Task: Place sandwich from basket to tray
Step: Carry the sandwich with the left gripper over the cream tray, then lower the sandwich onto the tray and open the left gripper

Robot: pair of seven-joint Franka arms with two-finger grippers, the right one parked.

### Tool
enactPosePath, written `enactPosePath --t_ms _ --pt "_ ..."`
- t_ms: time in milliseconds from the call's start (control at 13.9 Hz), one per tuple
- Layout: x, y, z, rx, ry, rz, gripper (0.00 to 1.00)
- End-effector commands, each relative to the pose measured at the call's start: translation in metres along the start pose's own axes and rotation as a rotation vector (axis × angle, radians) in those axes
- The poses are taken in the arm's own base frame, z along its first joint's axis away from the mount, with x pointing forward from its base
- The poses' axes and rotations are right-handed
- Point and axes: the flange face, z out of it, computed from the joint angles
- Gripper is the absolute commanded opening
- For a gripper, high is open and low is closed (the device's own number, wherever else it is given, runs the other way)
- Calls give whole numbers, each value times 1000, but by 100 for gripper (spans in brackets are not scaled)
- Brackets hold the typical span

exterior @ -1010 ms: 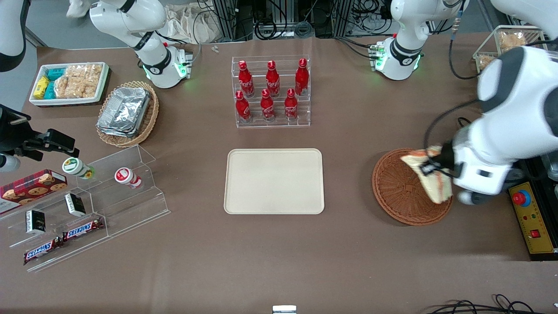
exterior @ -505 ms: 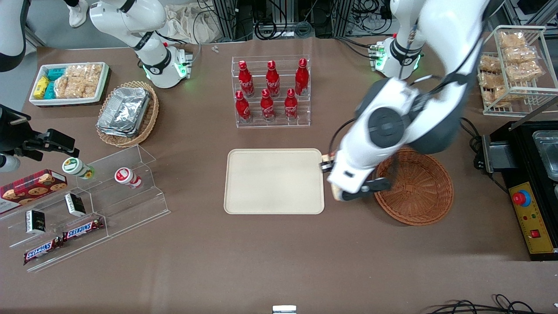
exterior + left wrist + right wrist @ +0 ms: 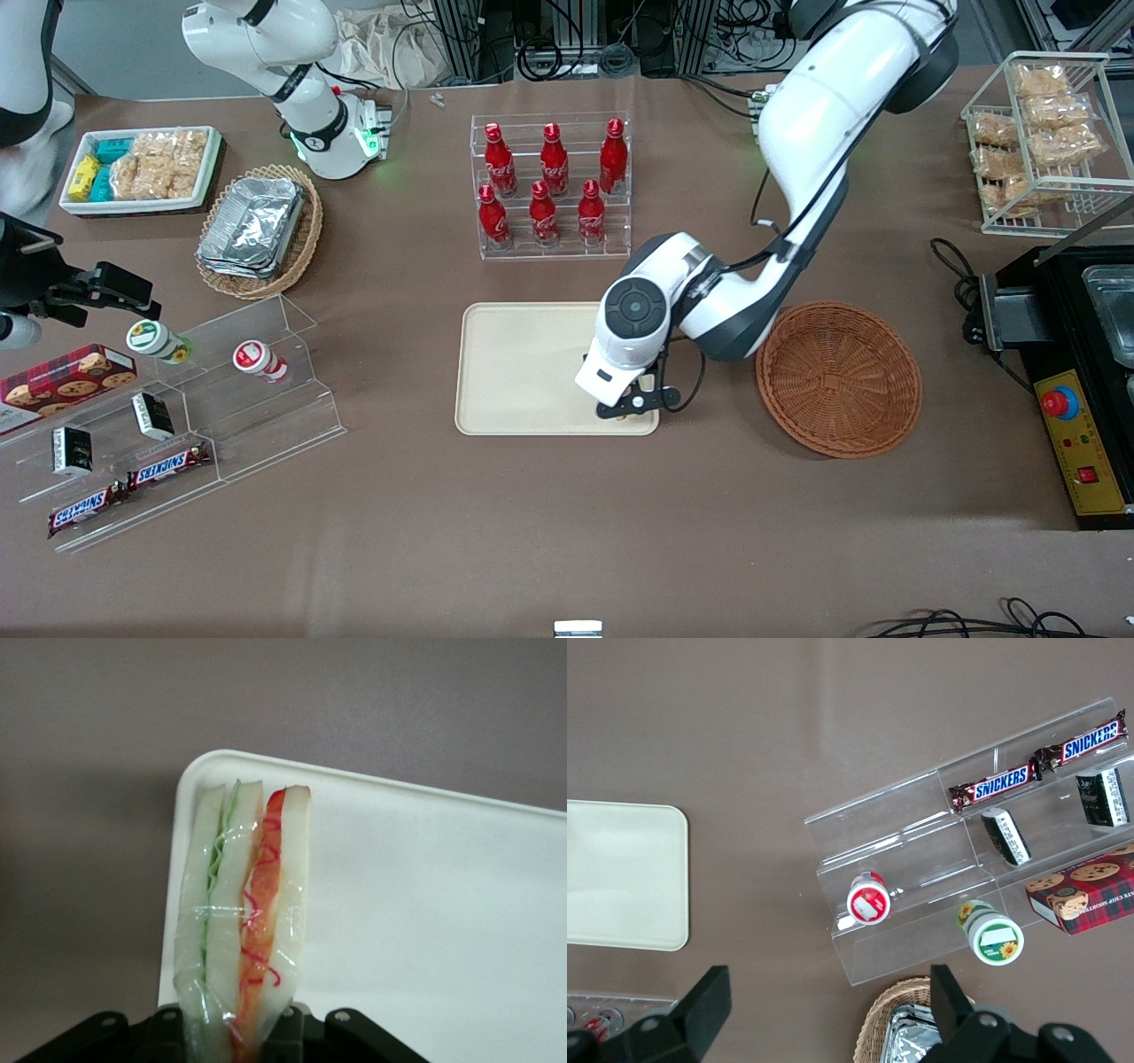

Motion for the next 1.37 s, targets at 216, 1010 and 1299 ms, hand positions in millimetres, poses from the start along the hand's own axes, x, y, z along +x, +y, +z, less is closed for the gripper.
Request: enactPosePath --t_ms 216,1010,1299 --pt "-23 0 49 85 -8 71 0" --pt "1 -18 -47 12 101 -22 100" --pt "39 -100 -150 21 175 -170 100"
